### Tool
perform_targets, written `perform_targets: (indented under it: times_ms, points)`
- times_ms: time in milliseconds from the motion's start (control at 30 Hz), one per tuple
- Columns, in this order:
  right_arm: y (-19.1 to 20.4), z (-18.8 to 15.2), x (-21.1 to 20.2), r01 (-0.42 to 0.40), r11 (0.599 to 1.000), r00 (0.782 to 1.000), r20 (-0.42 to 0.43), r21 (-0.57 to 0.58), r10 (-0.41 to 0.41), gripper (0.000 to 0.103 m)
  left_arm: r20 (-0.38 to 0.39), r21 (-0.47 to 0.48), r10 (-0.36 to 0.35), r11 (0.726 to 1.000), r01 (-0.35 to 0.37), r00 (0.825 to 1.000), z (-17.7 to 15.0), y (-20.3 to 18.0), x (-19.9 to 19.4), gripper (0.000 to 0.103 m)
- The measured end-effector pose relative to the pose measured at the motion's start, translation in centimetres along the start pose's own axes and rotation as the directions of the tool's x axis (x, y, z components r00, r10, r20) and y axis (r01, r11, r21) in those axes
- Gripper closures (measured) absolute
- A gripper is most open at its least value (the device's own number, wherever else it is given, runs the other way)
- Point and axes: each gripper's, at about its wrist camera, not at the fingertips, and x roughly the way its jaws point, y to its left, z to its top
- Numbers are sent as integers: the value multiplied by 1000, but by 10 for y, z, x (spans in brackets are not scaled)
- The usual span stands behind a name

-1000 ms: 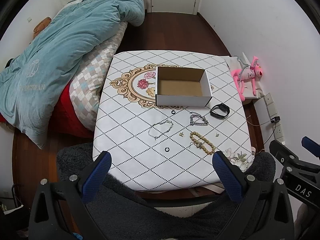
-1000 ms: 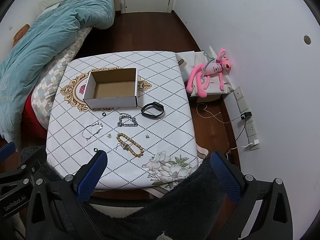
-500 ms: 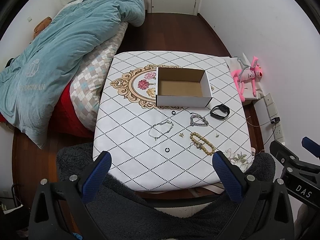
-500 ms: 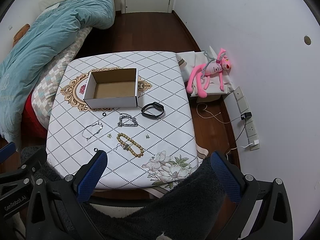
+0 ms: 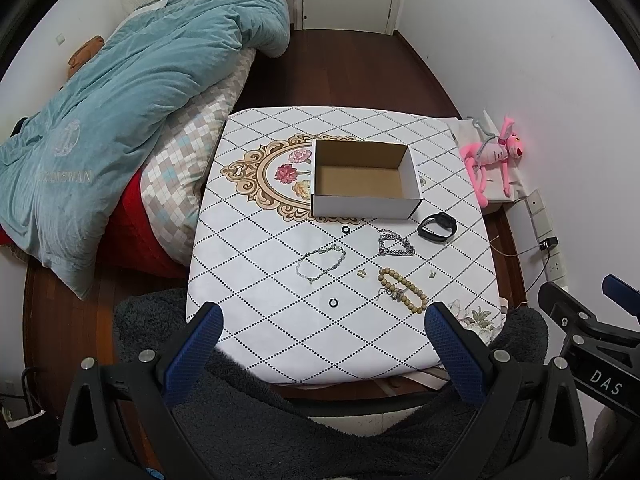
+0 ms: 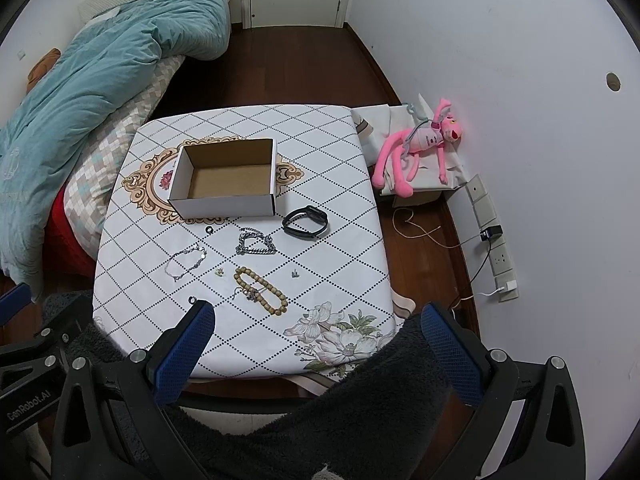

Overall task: Organize jewelry
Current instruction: 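Grasp the small black ring with the left gripper while the right gripper grasps the wooden bead bracelet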

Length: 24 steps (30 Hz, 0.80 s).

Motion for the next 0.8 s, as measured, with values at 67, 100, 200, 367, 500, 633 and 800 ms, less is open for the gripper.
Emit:
perform_targets:
  times_ms: [67, 100, 200, 367, 500, 633, 800]
  points:
    - [-3, 4, -2, -4, 1000, 1000, 7, 10, 4, 0, 5, 0, -2, 1000, 2, 1000, 0, -1, -1, 0]
    - [-4, 5, -3, -6, 1000, 1000, 9, 15, 6, 0, 10, 0, 0, 1000, 0, 1000, 1, -1, 0, 0]
    - [-8, 10, 4, -10, 999, 1000, 16, 34, 10, 0, 24, -4, 18, 1000, -18, 1000, 5, 2, 12, 0]
    - [-17, 15, 47, -10, 997, 1000, -18, 78, 11, 0, 41, -16, 97, 995, -96, 994, 18, 12, 52, 0]
    - [-21, 18, 89, -10, 996, 998, -68, 89, 16, 0, 10, -18, 131, 991, -131, 991, 17, 19, 87, 0]
    - [-16, 15, 148, -15, 997, 988, -154, 78, 27, 3, -64, -1, 146, 989, -146, 987, 8, 21, 130, 0]
    - [-3, -4, 211, -54, 996, 965, -253, 72, 71, 18, -161, 32, 143, 990, -140, 977, -14, 19, 181, 1]
